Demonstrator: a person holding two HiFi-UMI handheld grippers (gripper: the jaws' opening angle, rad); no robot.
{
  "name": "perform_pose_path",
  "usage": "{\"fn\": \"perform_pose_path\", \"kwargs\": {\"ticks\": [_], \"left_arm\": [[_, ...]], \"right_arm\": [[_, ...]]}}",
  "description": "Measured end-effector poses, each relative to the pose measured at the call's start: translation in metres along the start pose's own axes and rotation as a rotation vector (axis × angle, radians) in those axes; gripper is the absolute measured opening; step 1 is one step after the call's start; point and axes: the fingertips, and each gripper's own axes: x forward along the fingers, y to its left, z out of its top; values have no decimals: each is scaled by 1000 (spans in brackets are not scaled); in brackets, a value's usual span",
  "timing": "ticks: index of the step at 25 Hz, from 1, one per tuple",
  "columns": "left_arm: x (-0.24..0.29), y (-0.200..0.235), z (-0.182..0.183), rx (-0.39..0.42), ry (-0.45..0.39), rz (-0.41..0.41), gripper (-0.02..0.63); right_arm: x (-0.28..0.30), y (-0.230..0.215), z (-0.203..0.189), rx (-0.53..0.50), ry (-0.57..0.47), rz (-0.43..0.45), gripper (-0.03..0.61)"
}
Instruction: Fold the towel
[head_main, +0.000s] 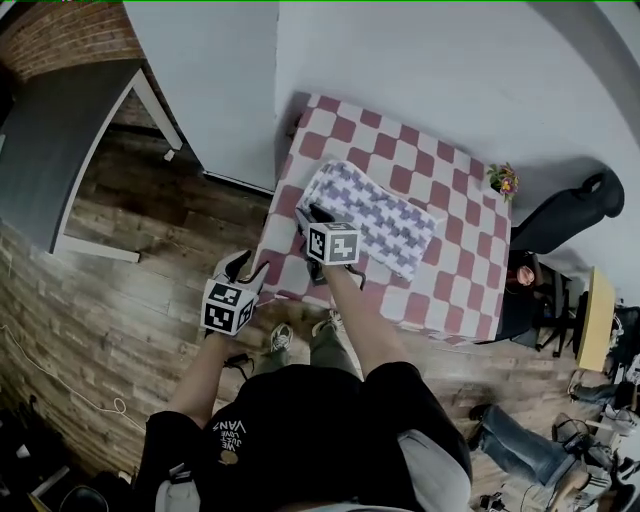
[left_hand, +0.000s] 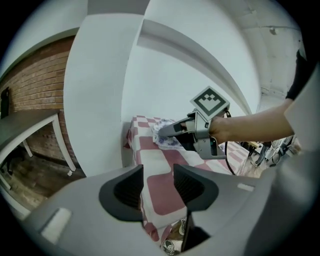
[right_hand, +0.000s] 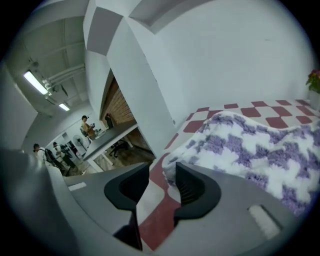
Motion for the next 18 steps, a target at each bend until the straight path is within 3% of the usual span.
{"fn": "perform_pose_path", "kwargs": {"ticks": [3,5,9,13,15,18], "left_arm": [[5,-7,13,30,-15,-16,161],[14,-12,25,62,-25,-28,161],[43,-40,55,210,-47,-77,161],[83,-79,88,388,-45,-131,161],[107,-88,103,440,-45,-128,161],[141,-94,123,515,-39,-119,161]], "right_arm": [[-28,15,11,30,-91,101,166],[-60,3,20,72,-167,109,166],[-141,-75,18,173,-292,-61,166],[-221,-165,-11,319,-352,-257,166],[-245,-198,-33,414,-359,-297,170],[-259,-230,-64,601,-375,-276,201]]}}
